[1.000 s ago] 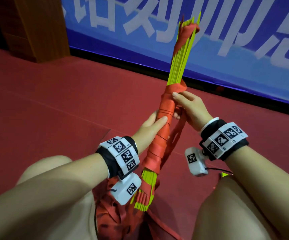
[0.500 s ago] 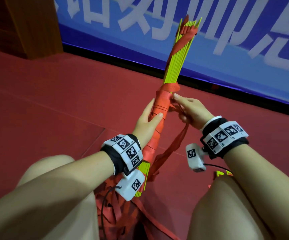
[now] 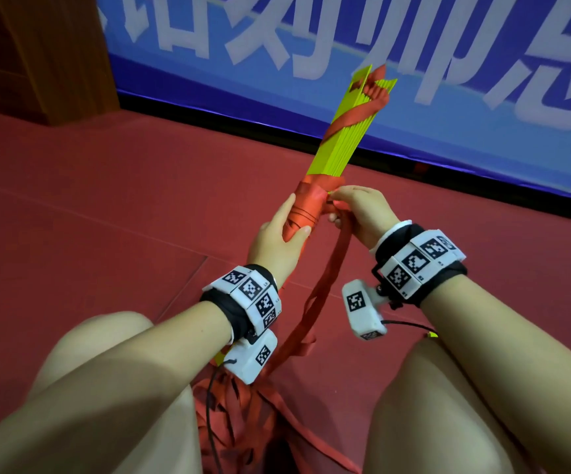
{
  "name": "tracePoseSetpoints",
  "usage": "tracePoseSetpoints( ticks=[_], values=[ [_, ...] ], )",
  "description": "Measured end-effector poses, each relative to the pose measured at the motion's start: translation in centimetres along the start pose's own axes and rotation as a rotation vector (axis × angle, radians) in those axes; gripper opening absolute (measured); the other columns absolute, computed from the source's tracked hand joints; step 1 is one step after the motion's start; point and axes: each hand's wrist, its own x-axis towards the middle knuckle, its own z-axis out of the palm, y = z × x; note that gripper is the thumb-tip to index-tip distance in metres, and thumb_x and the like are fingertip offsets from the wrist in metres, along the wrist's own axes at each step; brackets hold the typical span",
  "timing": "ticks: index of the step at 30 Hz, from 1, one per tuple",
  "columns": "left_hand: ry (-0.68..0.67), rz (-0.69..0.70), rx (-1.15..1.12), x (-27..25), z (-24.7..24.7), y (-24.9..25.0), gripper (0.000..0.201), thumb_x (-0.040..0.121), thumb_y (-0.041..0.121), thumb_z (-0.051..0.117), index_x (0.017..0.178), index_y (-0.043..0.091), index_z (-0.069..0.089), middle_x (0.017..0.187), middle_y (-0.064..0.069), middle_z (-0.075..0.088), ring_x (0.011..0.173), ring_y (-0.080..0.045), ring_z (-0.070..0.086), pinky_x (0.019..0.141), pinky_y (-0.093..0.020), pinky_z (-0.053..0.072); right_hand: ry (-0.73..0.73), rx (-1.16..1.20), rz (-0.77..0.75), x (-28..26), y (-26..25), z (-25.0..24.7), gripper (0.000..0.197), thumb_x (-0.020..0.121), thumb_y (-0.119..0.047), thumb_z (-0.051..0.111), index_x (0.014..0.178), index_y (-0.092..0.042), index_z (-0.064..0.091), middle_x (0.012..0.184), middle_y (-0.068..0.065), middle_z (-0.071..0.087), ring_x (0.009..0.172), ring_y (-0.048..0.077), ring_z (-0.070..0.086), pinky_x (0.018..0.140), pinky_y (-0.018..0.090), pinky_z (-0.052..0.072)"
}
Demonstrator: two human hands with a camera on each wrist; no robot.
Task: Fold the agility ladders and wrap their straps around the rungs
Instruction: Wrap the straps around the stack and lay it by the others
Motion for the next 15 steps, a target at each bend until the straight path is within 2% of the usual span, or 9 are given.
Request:
tracePoseSetpoints(
  ticks=[1, 2, 5, 7, 9, 11, 12, 15],
  values=[
    [0.01, -0.02, 0.04, 0.0, -0.1, -0.2, 0.063, 0.091, 0.033, 0.061, 0.146, 0.046, 0.032, 0.118, -0.003, 0.061, 0.098, -0.018, 0.062, 0.081, -0.028, 0.046, 0.013, 0.019, 0.012, 0.0, 0.0, 0.6, 0.006, 0.09, -0.002, 0.051, 0.086, -0.003, 0.054, 0.068, 0.014, 0.055, 0.034, 0.012, 0.052, 0.037, 0.017, 0.041],
    [0.021, -0.034, 0.076, 0.0, -0.2, -0.4, 0.064, 0.091, 0.035, 0.061, 0.146, 0.047, 0.032, 0.114, -0.005, 0.062, 0.097, -0.021, 0.062, 0.08, -0.029, 0.047, 0.03, 0.038, 0.018, -0.2, 0.0, 1.2, 0.007, 0.091, -0.006, 0.052, 0.097, -0.003, 0.052, 0.072, 0.014, 0.054, 0.035, 0.013, 0.053, 0.038, 0.018, 0.043],
    [0.029, -0.031, 0.17, -0.5, -0.4, -0.3, 0.064, 0.092, 0.038, 0.06, 0.147, 0.046, 0.03, 0.11, -0.01, 0.062, 0.1, -0.028, 0.06, 0.083, -0.031, 0.046, 0.092, -0.021, 0.0, -0.4, 0.7, 2.1, 0.059, 0.092, -0.023, 0.06, 0.142, -0.011, 0.031, 0.086, 0.009, 0.056, 0.041, 0.011, 0.056, 0.044, 0.023, 0.046],
    [0.012, -0.013, 0.203, -0.8, -0.5, -0.1, 0.064, 0.093, 0.037, 0.06, 0.148, 0.044, 0.029, 0.109, -0.012, 0.06, 0.102, -0.03, 0.059, 0.082, -0.03, 0.043, 0.115, -0.09, -0.039, -0.8, 1.2, 2.3, 0.079, 0.09, -0.033, 0.064, 0.151, -0.01, 0.019, 0.093, 0.009, 0.06, 0.041, 0.008, 0.054, 0.045, 0.023, 0.045],
    [0.002, 0.011, 0.223, -1.2, -0.7, 0.2, 0.063, 0.095, 0.036, 0.057, 0.149, 0.043, 0.027, 0.105, -0.01, 0.056, 0.102, -0.031, 0.057, 0.083, -0.03, 0.042, 0.126, -0.117, -0.087, -1.1, 1.4, 2.5, 0.074, 0.088, -0.036, 0.066, 0.148, -0.011, 0.03, 0.092, 0.01, 0.06, 0.038, 0.006, 0.05, 0.044, 0.022, 0.042],
    [-0.004, 0.057, 0.251, -1.8, -0.9, 0.5, 0.057, 0.098, 0.033, 0.051, 0.149, 0.042, 0.028, 0.102, -0.009, 0.052, 0.102, -0.032, 0.055, 0.084, -0.03, 0.041, 0.138, -0.137, -0.149, -1.2, 1.4, 2.6, 0.048, 0.087, -0.033, 0.068, 0.125, -0.008, 0.054, 0.084, 0.01, 0.059, 0.036, 0.006, 0.047, 0.042, 0.021, 0.04],
    [-0.01, 0.091, 0.258, -2.0, -1.1, 0.7, 0.052, 0.101, 0.03, 0.046, 0.149, 0.041, 0.029, 0.102, -0.01, 0.052, 0.102, -0.033, 0.055, 0.084, -0.031, 0.04, 0.153, -0.142, -0.167, -1.3, 1.4, 2.6, 0.038, 0.086, -0.031, 0.069, 0.113, -0.006, 0.059, 0.078, 0.008, 0.058, 0.035, 0.006, 0.046, 0.041, 0.02, 0.039],
    [-0.049, 0.202, 0.231, -2.6, -1.4, 0.6, 0.046, 0.102, 0.026, 0.034, 0.148, 0.033, 0.036, 0.104, -0.013, 0.055, 0.101, -0.032, 0.055, 0.085, -0.03, 0.039, 0.184, -0.118, -0.16, -1.7, 1.4, 2.2, 0.022, 0.086, -0.024, 0.07, 0.097, -0.007, 0.061, 0.064, 0.002, 0.054, 0.033, 0.004, 0.044, 0.039, 0.019, 0.037]
  ],
)
